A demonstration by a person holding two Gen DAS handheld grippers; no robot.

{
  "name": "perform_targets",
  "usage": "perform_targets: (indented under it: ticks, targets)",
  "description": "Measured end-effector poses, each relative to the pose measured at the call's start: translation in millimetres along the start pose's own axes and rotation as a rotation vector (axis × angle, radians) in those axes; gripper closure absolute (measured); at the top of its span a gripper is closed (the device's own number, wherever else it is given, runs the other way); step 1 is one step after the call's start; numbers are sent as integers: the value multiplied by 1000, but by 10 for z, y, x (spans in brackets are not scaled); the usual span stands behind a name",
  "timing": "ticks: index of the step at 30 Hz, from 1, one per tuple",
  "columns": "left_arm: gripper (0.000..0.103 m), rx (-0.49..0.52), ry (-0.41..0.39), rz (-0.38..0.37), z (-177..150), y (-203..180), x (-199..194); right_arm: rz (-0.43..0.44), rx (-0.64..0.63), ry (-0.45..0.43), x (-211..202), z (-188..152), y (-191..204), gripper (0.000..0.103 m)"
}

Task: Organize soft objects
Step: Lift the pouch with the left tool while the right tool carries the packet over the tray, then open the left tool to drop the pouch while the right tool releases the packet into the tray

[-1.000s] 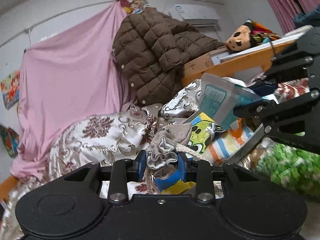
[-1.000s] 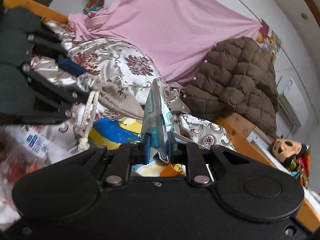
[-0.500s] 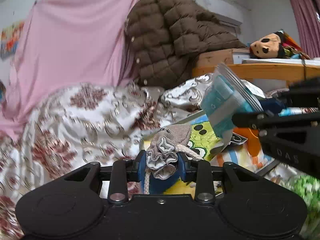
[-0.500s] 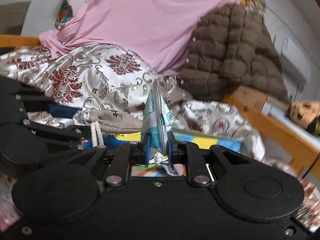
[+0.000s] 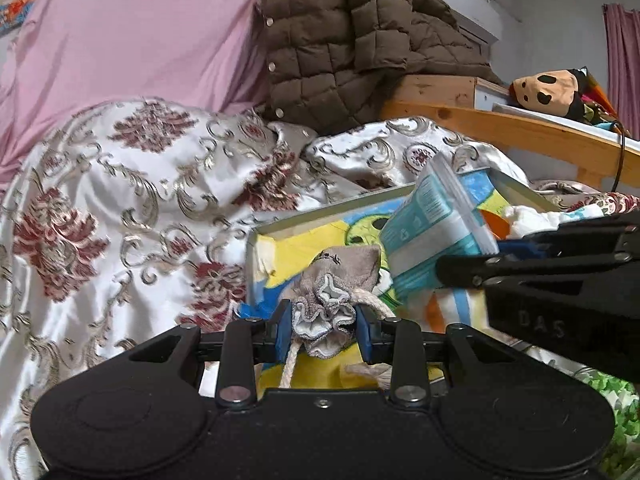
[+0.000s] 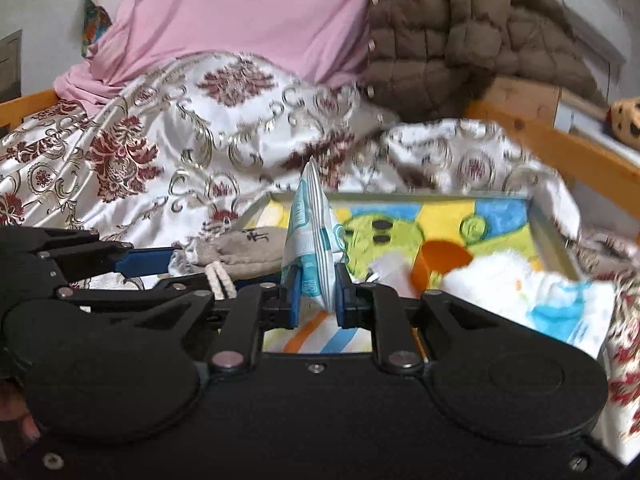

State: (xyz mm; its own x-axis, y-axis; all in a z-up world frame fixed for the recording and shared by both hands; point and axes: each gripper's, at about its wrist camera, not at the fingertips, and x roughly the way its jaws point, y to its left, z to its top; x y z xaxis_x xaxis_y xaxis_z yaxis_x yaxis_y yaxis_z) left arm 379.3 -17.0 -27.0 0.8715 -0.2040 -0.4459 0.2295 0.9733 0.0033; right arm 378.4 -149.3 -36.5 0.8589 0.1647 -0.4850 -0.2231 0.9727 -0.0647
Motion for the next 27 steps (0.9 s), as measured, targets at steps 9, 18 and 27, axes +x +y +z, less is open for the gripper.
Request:
perform_targets:
  ticks: [9,18,27]
  targets:
    - [68,-49,93,-39,-63,58,255,-22,144,62,177,-51,-161,92]
    - [66,-92,172,-74,-103,126,354,-47,236,106,275,-102,-305,76]
    - [57,-97,174,-94,-40,108,260,-66,281,86,183,-106,-423,66]
